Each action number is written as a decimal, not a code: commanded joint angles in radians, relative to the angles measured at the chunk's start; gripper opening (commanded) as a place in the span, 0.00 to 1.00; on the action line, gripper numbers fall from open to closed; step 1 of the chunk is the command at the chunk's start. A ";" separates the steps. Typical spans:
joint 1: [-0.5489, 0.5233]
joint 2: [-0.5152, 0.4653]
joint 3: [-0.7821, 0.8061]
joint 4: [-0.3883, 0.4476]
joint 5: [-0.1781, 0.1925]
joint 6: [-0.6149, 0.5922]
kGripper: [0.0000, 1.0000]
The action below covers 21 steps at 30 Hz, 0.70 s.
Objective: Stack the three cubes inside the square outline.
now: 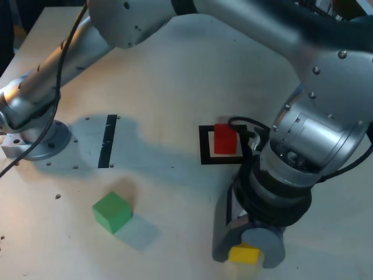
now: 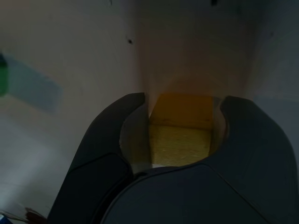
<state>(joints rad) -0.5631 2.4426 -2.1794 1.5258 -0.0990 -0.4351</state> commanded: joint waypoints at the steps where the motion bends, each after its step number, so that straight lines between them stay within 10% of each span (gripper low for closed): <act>1: 0.002 -0.027 -0.022 0.029 0.019 0.014 0.16; 21: 0.362 -0.378 0.237 0.076 0.146 0.217 0.12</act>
<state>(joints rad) -0.2159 2.0703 -1.9498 1.5995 0.0440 -0.2279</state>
